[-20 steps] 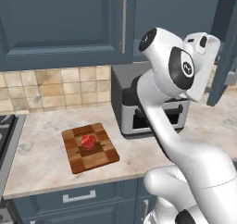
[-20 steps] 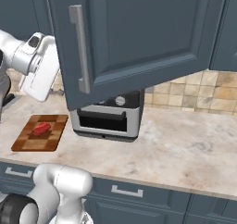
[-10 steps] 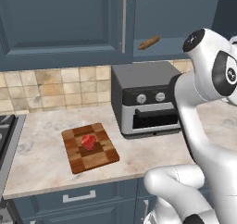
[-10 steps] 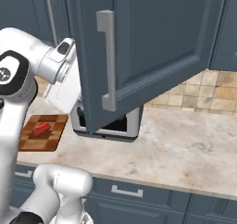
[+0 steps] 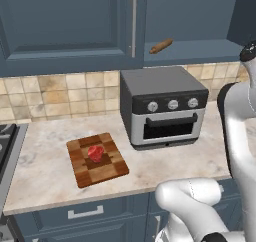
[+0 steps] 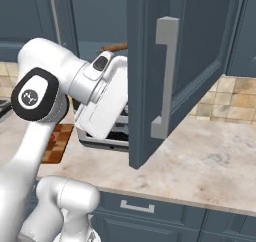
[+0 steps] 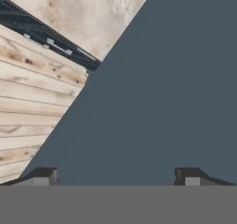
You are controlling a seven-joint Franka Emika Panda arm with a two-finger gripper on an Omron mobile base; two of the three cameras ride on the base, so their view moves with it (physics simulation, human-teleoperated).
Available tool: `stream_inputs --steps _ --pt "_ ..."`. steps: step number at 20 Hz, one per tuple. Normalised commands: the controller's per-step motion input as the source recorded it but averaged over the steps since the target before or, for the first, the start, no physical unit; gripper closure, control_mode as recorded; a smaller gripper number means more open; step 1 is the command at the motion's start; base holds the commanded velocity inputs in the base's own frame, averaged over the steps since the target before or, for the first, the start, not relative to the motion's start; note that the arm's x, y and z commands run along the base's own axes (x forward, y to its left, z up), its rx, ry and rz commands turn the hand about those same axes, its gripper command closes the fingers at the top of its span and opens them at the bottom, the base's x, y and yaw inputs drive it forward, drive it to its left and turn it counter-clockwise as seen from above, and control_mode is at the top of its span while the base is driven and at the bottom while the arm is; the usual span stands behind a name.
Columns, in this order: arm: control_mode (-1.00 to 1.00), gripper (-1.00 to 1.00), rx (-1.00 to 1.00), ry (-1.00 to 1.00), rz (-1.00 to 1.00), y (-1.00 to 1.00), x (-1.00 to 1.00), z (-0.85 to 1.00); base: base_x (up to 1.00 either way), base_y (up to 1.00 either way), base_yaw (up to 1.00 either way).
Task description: Open the cabinet, retrieve the rolling pin, and place it next to the meat on the cutting board to prepare for tenderizing.
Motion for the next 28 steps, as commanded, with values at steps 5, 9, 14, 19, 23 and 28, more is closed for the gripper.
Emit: stream_inputs --steps 5,9,14,19,23,28 --pt "-1.00 -1.00 0.01 -0.08 0.00 -0.01 -0.75 0.00 0.00 0.00 0.00" --pt "-1.00 -1.00 0.01 -0.12 0.07 0.27 -0.71 0.00 0.00 0.00 0.00" --pt "-1.00 -1.00 0.02 -0.13 0.06 0.71 -0.47 0.01 0.00 0.00 0.00" --pt "-1.00 -1.00 0.04 -0.09 0.03 0.97 -0.42 0.00 0.00 0.00 0.00" --pt "-1.00 -1.00 0.01 0.00 0.16 0.59 -0.73 0.00 0.00 0.00 0.00" --pt "-1.00 -1.00 0.01 -0.11 0.05 0.95 -0.46 0.00 0.00 0.00 0.00"
